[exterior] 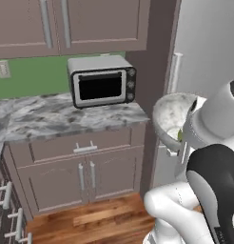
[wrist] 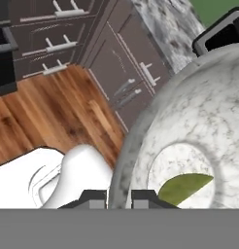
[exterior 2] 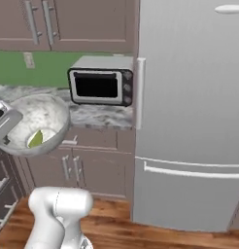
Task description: Pick the lemon wedge from the cabinet and place it in the bowl. Then pick the bowl and place it in the sink. Then turn on the sink facuet.
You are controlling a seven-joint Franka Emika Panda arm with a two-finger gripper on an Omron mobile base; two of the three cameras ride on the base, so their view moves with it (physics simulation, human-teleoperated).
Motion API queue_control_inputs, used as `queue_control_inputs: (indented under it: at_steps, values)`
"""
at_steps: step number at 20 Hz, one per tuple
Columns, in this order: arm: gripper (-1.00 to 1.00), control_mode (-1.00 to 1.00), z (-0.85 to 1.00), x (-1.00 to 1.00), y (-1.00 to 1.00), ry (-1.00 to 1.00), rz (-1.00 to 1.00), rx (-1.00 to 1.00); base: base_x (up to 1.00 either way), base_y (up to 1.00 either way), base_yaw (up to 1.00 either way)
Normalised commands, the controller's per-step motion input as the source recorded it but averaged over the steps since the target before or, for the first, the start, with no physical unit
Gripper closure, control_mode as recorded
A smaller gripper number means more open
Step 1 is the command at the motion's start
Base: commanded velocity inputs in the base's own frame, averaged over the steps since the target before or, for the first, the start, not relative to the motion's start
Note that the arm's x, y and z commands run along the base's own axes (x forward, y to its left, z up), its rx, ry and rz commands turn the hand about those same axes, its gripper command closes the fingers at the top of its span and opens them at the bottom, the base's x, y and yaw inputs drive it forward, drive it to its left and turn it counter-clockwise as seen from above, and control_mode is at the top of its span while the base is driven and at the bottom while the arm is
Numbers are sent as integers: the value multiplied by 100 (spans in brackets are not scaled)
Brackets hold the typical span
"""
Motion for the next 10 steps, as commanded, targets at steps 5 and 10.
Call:
queue_control_inputs:
  at_steps: [5, 10]
  values:
    - [100, 100, 0, 0, 0, 0, 0, 0, -7, -39, -73]
    - [100, 100, 0, 0, 0, 0, 0, 0, 0, -46, -78]
